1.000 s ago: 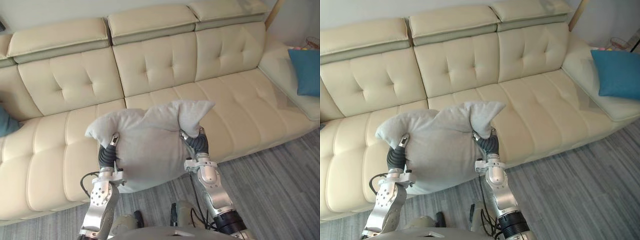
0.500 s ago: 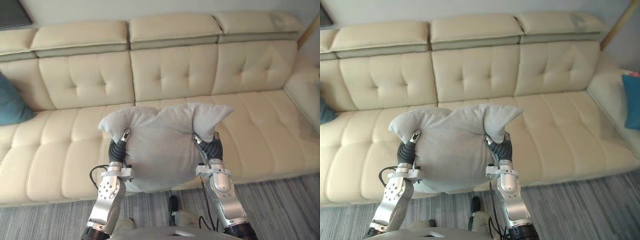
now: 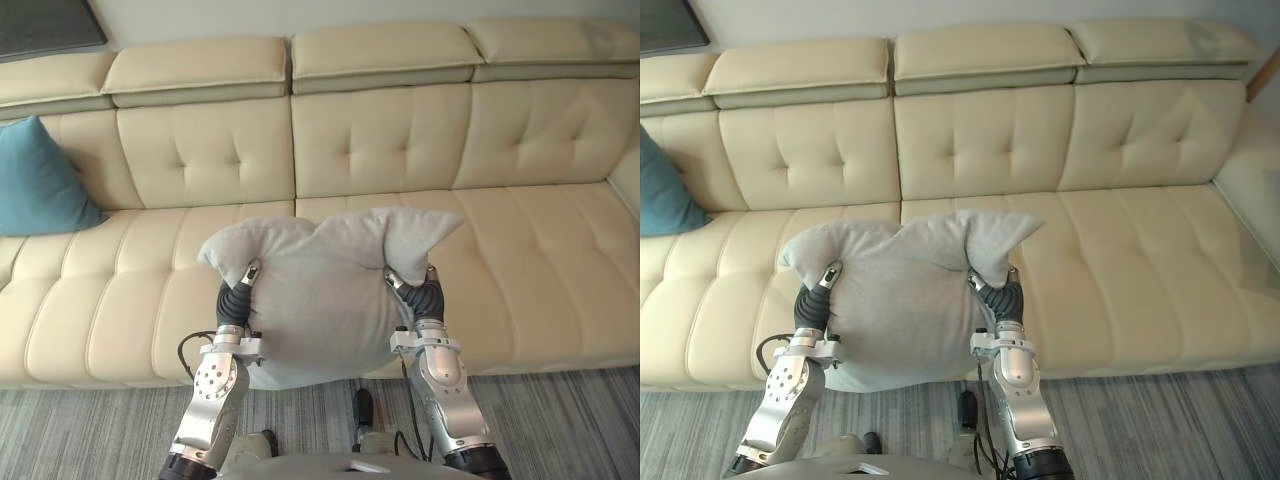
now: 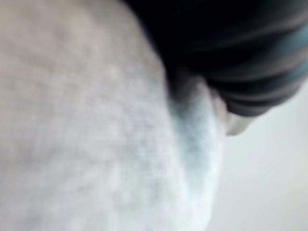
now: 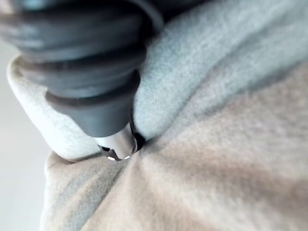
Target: Pick up cushions and gather them together orderly.
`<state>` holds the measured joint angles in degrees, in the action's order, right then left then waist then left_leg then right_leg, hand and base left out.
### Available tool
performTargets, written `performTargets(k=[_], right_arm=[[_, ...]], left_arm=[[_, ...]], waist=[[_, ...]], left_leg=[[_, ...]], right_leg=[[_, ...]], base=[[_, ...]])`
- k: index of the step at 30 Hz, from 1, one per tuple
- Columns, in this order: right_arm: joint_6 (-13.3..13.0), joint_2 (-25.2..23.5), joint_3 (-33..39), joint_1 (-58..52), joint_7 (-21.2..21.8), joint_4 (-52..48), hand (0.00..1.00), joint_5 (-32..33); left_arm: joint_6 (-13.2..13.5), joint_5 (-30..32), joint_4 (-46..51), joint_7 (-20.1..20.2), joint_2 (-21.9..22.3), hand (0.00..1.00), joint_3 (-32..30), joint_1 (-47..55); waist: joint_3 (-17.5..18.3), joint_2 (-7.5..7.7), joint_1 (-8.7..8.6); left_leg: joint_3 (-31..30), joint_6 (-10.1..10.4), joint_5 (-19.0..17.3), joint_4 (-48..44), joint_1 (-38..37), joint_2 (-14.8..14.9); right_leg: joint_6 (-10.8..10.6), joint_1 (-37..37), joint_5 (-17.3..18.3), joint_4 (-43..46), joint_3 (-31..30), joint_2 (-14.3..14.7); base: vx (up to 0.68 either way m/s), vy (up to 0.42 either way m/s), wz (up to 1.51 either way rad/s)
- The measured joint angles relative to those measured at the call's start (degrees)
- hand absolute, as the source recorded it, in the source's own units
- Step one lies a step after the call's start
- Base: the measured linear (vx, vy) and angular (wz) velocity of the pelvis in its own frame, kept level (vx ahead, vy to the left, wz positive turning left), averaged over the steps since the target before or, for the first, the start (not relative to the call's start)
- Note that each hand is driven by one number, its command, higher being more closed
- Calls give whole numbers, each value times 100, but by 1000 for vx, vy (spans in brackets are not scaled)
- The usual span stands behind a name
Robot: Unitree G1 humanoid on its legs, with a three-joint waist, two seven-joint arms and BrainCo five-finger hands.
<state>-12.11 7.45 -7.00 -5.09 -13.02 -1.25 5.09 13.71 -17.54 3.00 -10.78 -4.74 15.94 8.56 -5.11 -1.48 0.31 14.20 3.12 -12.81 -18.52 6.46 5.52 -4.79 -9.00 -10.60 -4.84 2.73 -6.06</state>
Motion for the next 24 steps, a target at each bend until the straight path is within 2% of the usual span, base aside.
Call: performTargets(k=[2, 3, 4, 5, 6, 10, 13, 15, 18, 19, 21, 22, 23, 24], right_arm=[[0, 3, 0, 54, 8, 1, 100, 1], [0, 0, 8, 78, 11, 3, 100, 3], [0, -14, 16, 78, 14, 11, 100, 5], [2, -14, 21, 99, 25, 34, 100, 5], [2, -1, 25, 180, 37, 129, 100, 5], [22, -1, 29, 809, 26, 647, 100, 21], [54, -2, 40, 1707, -117, 1080, 100, 26], [60, -7, 56, 2411, -273, 1464, 100, 48], [65, -34, 188, 3898, -566, 2214, 100, 181], [68, -47, 275, 4447, -693, 2433, 100, 178], [78, -97, 462, 5213, -900, 2767, 100, 172], [77, -93, 607, 5638, -1047, 2954, 100, 147], [76, -141, 770, 5985, -1199, 3092, 100, 118], [76, -192, 878, 6363, -1325, 3223, 100, 109]], left_arm=[[2, -18, 2, 5, -35, 100, -7, -7], [0, -18, 0, 8, -39, 100, -9, -7], [0, -18, 1, 11, -53, 100, -9, -14], [-1, -17, -1, 11, -65, 100, -12, -35], [-6, -16, -10, 11, -57, 100, -18, -52], [-27, 90, -172, -63, -107, 100, -173, -668], [-22, 217, -497, -388, -323, 100, -321, -1562], [-7, 288, -831, -553, -469, 100, -418, -2227], [-6, 322, -1524, -881, -882, 100, -623, -3670], [-4, 323, -1791, -1010, -1016, 100, -715, -4218], [0, 350, -2235, -1208, -1182, 100, -771, -4993], [4, 437, -2583, -1301, -1243, 100, -822, -5501], [4, 459, -2848, -1351, -1344, 100, -820, -5932], [4, 531, -3034, -1426, -1458, 100, -847, -6293]], waist=[[73, 14, -20], [95, -32, -56], [112, 5, -104], [123, 67, -100], [138, 41, -84], [137, 41, -32], [112, 64, -17], [-17, 124, -17], [-496, 246, -20], [-680, 265, -20], [-929, 234, -29], [-1027, 139, -15], [-1126, 224, -9], [-1250, 280, 15]], left_leg=[[207, -59, -79, 12, 143, -42], [317, -151, -57, 117, 187, -30], [334, -149, 14, 175, 186, -100], [335, -174, 55, 160, 202, -201], [357, -169, 59, 147, 253, -216], [290, -173, 107, 164, 452, -276], [287, -231, 192, 155, 738, -330], [287, -265, 231, 60, 955, -362], [278, -277, 235, -359, 1488, -321], [259, -279, 235, -511, 1725, -277], [219, -316, 361, -512, 1964, -202], [204, -353, 458, -439, 2174, -36], [156, -293, 505, -479, 2293, -67], [112, -248, 523, -549, 2427, -84]], right_leg=[[-117, -208, 93, -24, -220, -3], [-119, -317, 175, 44, -236, -8], [-29, -362, 92, 69, -248, -56], [-93, -394, -150, 20, -287, -120], [-146, -458, -232, 20, -331, -131], [-133, -640, -292, 18, -313, -163], [-102, -926, -416, 17, -314, -232], [-55, -1099, -513, 17, -333, -274], [66, -1442, -609, 15, -337, -294], [169, -1599, -585, -14, -315, -276], [278, -1782, -186, -4, -235, -247], [383, -1996, -175, 218, -169, -143], [442, -2094, -382, 470, -136, -147], [100, -2104, -619, 272, -95, -152]], base=[[-99, 53, -51], [-29, 56, -28], [43, 42, -11], [44, 41, -3], [0, 0, 0], [-11, -2, 6], [-81, -17, 7], [-137, -2, 5], [-223, -16, 6], [-249, -35, 5], [-222, -44, 6], [-100, -38, 11], [-12, -46, 12], [33, -58, 6]])
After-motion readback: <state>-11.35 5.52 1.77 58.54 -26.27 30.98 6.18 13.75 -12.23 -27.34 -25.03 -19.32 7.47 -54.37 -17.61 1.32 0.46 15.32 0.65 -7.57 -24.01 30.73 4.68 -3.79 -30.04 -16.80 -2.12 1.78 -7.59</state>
